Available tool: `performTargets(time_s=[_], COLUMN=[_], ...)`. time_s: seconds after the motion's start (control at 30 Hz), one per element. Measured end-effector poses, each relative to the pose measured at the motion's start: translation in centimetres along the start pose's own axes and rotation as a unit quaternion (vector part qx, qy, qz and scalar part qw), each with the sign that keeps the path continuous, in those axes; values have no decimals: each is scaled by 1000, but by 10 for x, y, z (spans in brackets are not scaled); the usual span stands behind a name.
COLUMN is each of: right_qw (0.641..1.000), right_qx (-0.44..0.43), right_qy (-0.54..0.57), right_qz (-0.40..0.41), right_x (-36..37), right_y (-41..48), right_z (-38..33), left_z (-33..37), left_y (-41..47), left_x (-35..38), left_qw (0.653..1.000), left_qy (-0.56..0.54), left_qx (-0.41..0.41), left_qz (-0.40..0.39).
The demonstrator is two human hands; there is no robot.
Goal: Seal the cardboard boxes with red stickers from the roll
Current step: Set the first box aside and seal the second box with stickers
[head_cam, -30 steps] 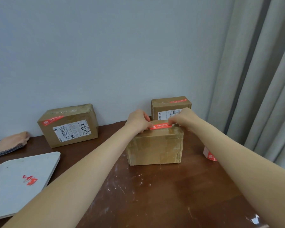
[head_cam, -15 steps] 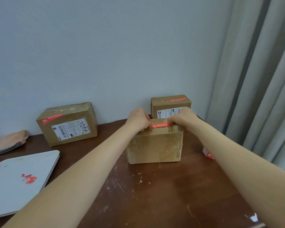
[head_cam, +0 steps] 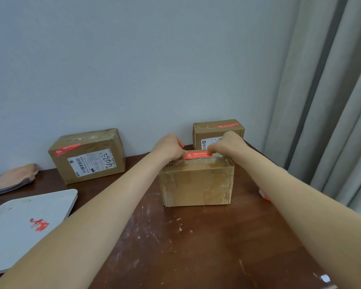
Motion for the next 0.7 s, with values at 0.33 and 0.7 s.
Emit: performTargets(time_s=[0.33, 0.7], right_qw=[999, 997], right_qx=[7, 11], right_qy=[-39, -69], right_qz=[3, 15], right_x=[8, 8], right_y=[1, -5], right_z=[3, 6], left_z=[0, -3], left_y=[-1, 0], left_x=[6, 7], left_qw=[999, 998], left_qy=[37, 59], left_qx=[4, 27], left_qz=[-20, 9])
Point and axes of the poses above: each hand's wrist, its own y-axis towards the middle knuckle, its own x-axis out of the palm, z = x × y, the point moved 10 cm from there along y, towards the middle knuckle, and after that the axes turned 10 degrees about x, right-handed, at the moved point
